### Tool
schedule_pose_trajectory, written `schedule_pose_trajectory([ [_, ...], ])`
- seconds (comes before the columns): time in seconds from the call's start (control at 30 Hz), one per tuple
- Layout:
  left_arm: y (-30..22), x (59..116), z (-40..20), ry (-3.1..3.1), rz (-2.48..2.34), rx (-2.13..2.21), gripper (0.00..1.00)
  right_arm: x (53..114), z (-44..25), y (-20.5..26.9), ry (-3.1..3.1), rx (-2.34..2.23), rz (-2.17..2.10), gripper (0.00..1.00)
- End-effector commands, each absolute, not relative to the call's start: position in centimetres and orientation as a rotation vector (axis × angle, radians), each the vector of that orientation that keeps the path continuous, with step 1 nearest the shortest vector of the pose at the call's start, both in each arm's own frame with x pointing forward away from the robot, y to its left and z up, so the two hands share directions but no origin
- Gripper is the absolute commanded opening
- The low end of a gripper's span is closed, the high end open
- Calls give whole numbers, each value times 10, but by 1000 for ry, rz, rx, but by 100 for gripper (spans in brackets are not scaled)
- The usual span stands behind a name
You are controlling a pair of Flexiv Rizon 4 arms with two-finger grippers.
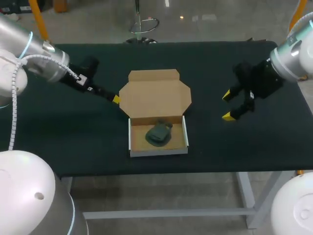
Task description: Assemble the packaging by folding the flat box into shape, placing the metal phone stand inside, and closing the box properly
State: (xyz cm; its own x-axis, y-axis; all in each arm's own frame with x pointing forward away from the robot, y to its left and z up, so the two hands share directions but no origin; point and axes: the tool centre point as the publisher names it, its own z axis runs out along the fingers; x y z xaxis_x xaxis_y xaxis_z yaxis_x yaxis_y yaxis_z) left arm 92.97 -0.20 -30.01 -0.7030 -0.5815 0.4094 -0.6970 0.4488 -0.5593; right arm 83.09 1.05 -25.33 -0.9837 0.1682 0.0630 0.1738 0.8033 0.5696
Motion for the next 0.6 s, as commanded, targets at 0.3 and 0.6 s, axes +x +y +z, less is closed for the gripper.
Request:
schedule_pose_trajectory([
  [0.3,-2,962,-327,-2422,1191,1110,100,865,-234,22,-2899,-135,-810,100],
  [0.6,-12,973,-337,-2371,1246,1041,98,885,-233,28,-2877,-77,-746,100],
])
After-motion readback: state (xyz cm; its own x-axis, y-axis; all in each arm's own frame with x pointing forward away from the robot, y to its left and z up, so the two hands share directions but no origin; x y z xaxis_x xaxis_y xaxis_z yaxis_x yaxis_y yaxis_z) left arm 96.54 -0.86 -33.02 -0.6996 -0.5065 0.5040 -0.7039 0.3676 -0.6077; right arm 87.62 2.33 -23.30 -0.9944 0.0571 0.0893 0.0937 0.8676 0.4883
